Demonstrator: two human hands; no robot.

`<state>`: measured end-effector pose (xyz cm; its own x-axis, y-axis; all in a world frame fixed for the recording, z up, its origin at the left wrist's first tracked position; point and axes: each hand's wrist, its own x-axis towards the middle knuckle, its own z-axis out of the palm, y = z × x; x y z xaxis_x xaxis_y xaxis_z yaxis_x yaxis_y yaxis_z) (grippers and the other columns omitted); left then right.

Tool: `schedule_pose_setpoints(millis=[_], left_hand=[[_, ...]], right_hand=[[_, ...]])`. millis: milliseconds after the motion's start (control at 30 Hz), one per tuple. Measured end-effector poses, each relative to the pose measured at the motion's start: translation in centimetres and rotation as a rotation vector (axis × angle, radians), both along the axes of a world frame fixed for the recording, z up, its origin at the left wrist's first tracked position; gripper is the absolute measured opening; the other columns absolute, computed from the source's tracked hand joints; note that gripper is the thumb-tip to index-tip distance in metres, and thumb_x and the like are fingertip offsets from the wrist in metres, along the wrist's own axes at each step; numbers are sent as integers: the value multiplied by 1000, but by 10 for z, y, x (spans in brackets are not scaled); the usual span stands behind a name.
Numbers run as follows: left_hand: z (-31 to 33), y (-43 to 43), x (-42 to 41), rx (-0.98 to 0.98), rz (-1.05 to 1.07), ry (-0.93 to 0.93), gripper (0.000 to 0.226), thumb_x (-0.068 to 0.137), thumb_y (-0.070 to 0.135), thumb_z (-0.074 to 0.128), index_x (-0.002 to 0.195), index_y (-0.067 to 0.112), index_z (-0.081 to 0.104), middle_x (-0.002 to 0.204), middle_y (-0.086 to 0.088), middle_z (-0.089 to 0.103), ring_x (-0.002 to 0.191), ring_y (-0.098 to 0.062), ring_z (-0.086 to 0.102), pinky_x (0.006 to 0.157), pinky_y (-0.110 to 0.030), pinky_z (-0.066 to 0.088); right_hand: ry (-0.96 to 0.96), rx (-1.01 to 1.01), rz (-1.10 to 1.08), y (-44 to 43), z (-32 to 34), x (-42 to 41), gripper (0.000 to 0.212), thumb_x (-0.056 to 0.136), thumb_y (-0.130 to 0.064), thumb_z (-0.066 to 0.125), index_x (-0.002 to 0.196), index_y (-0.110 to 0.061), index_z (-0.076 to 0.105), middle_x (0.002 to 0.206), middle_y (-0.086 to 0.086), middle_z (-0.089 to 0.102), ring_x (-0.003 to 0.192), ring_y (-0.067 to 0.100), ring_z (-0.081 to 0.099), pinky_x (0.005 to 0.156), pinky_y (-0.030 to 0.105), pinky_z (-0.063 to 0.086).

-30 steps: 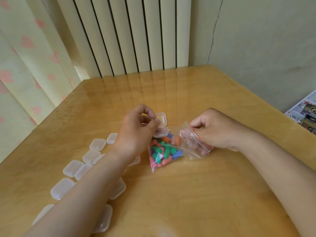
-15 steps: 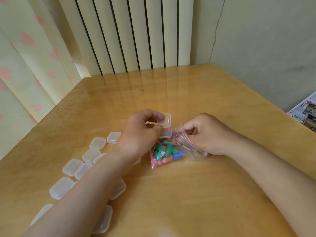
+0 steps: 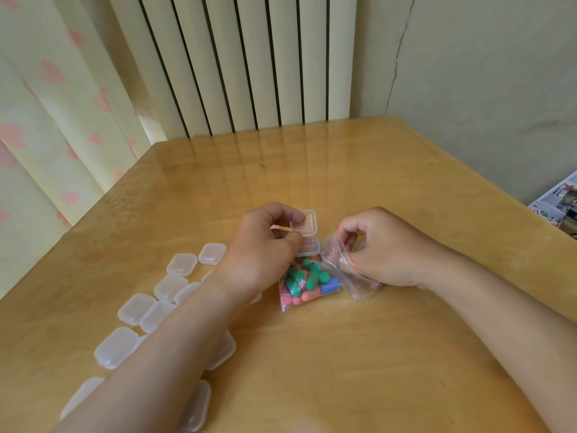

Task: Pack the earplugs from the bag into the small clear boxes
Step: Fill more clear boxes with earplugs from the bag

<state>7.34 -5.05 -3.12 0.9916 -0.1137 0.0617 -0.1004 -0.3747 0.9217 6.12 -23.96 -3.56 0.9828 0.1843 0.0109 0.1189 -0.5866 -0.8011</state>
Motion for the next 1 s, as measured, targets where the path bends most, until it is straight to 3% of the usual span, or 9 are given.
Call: schedule_pose_setpoints(millis=[200, 333, 500, 600, 700, 867, 933, 1000], left_hand=[[-2, 2, 1, -7, -7, -2, 25, 89, 2, 60, 92, 25, 69, 83, -15, 75, 83, -30, 74, 79, -53, 59], [-1, 1, -1, -26, -5, -35, 25, 90, 1, 57, 91, 23, 69, 87, -15, 75, 83, -33, 73, 76, -54, 59], [7, 1, -6, -90, -9, -79, 28, 93, -4, 51, 95, 18, 69, 94, -9, 73, 80, -19, 74, 66, -29, 60], [8, 1, -8, -98, -19, -93, 31, 92, -5, 50, 98, 18, 70, 88, -12, 75, 76, -20, 75, 70, -34, 60], [8, 1, -10, -118, -68, -91, 31, 92, -6, 54, 104, 18, 71, 87, -12, 77, 81, -26, 75, 79, -42, 60], [9, 0, -14, -214, -182, -42, 30, 93, -8, 56, 114, 9, 70, 94, -8, 78, 85, -18, 76, 80, -28, 60], [10, 0, -14, -228, -194, -39, 27, 93, -5, 61, 114, 9, 70, 95, -6, 78, 88, -16, 76, 82, -28, 60], [10, -1, -15, -237, -198, -32, 24, 92, 0, 66, 114, 10, 70, 94, -6, 78, 89, -17, 76, 85, -32, 60]], right_hand=[[-83, 53, -85, -9, 11, -1, 22, 77, 6, 64, 64, -13, 67, 60, 2, 69, 46, 13, 59, 53, 34, 53], [-271, 198, -212, -18, 19, 1, 22, 76, 9, 70, 68, -11, 65, 63, 9, 68, 52, 14, 57, 49, 26, 49], [-392, 362, -241, -25, 24, 1, 16, 78, 8, 73, 73, -6, 67, 61, 10, 60, 54, 23, 57, 44, 32, 50], [-415, 425, -176, -18, 23, -3, 13, 80, 8, 75, 76, -3, 69, 62, 11, 64, 51, 18, 59, 45, 29, 49], [-416, 370, -67, -10, 19, -7, 8, 78, -6, 82, 80, -11, 76, 72, 3, 72, 61, 23, 61, 57, 30, 50], [-431, 268, 11, -1, 13, -9, 12, 72, -34, 83, 83, -32, 81, 81, 0, 71, 73, 22, 64, 64, 21, 48], [-439, 259, 9, -2, 12, -8, 14, 71, -39, 81, 84, -33, 81, 81, 0, 71, 73, 20, 64, 64, 20, 47], [-442, 232, 6, -3, 11, -7, 11, 74, -31, 83, 84, -35, 80, 81, -1, 71, 74, 19, 66, 65, 21, 48]])
